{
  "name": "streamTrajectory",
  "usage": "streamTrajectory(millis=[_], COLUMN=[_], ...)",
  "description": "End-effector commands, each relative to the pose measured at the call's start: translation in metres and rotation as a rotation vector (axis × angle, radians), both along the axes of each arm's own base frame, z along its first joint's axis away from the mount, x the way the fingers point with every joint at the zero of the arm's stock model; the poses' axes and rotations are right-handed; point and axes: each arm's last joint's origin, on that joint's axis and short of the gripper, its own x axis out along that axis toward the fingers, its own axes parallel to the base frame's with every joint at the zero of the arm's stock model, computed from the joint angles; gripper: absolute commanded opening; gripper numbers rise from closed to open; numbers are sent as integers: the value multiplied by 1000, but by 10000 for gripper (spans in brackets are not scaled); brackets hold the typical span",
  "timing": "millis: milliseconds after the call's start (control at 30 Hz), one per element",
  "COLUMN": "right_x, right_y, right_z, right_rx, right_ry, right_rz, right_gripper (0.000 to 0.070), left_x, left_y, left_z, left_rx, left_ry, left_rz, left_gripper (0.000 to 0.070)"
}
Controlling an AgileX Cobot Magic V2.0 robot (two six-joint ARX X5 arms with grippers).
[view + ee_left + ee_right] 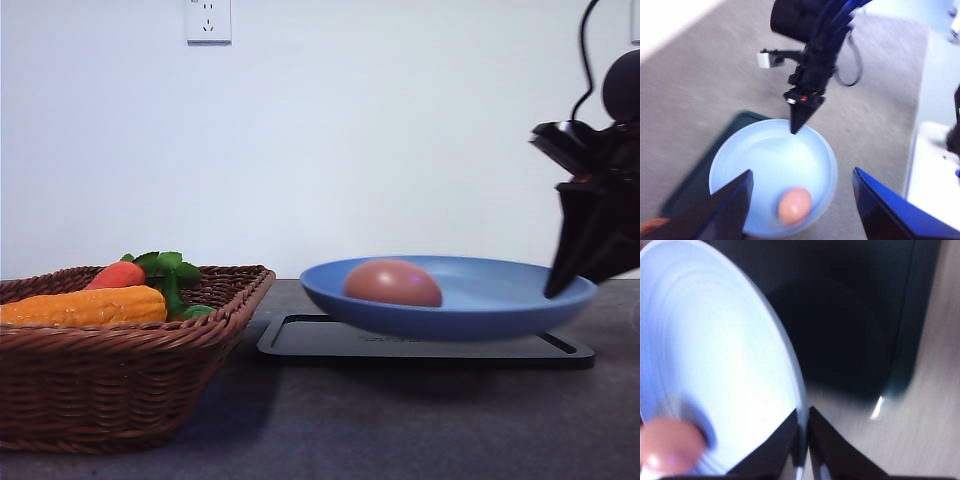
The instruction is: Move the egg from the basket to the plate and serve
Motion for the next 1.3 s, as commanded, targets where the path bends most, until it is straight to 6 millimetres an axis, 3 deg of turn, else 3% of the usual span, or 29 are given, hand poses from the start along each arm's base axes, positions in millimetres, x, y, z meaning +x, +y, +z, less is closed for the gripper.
streamTrajectory(millis=[0, 267, 533, 700, 767, 1000, 1167, 1267], right_x=[18, 71, 82, 82, 83, 89, 87, 79], right_y=[0, -3, -3, -5, -8, -24, -47, -58], right_z=[-1, -21, -34, -34, -33, -15, 16, 34], right_rx=[9, 10, 6, 5, 5, 6, -1, -2], right_ry=[-14, 25, 30, 28, 25, -19, -64, -95], right_rz=[7, -21, -22, -28, -35, -53, -96, -127], right_gripper=[0, 0, 0, 196, 220, 220, 219, 219], left_x=[-5, -27, -30, -30, -30, -30, -26, -17], left_y=[5, 37, 45, 44, 44, 44, 39, 35], left_z=[8, 24, 27, 27, 27, 27, 25, 23], left_rx=[-20, -85, -90, -91, -91, -91, -81, -48], left_ry=[-18, -58, -80, -81, -81, -81, -86, -106], left_rz=[8, 47, 88, 88, 88, 88, 102, 188], left_gripper=[410, 410, 410, 410, 410, 409, 401, 359])
